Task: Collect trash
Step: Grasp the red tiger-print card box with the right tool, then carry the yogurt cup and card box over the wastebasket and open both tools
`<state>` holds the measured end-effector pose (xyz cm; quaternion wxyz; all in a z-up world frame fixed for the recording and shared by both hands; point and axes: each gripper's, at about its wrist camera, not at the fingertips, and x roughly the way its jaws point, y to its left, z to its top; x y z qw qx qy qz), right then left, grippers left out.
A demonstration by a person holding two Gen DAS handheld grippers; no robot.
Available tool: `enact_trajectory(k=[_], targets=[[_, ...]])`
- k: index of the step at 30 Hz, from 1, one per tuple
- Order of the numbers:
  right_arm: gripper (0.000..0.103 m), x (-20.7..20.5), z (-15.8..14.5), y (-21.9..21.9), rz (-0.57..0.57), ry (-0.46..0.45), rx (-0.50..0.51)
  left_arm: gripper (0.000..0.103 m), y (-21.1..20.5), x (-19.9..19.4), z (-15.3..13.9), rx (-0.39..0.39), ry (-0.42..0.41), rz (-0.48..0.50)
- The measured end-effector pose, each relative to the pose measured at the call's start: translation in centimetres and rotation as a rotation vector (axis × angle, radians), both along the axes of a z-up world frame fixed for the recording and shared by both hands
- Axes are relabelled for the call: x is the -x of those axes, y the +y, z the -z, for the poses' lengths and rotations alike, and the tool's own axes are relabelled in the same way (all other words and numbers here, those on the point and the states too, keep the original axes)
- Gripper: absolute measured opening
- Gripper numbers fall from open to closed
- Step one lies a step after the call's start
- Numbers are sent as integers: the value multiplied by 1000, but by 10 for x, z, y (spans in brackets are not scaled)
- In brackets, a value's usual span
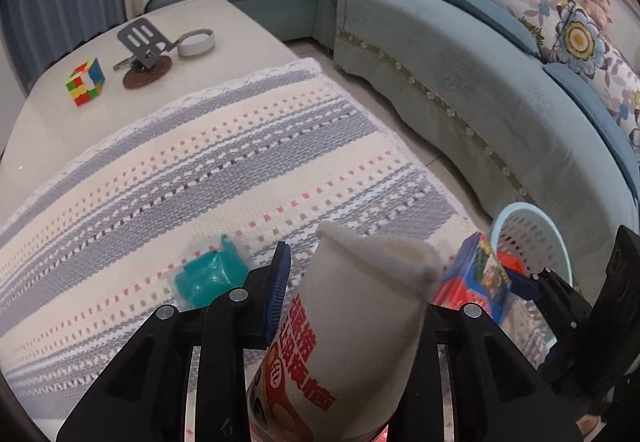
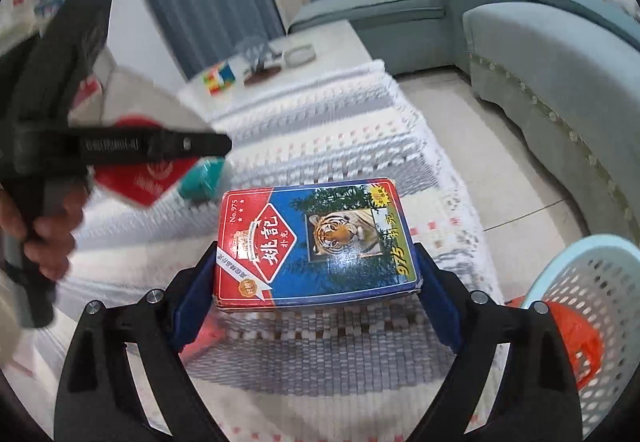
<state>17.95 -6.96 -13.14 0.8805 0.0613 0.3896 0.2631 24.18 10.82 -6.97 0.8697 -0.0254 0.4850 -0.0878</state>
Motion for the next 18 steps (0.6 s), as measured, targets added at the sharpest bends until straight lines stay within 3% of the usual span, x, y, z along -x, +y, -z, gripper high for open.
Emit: enact_trajectory(k=[6,10,14,18], targets=[[86,20,-30,-46,169,-102,104,28,-53,6,-16,37,-49,88],[86,30,-38,-90,314,-122,165,28,-105,9,-20,144,-49,167],[86,45,-36,-129,458,-117,279,28,-176,17,-15,123,-75,280],[86,56,-21,-153,591,-67,477,28,-237,26,-2,114,-62,357]])
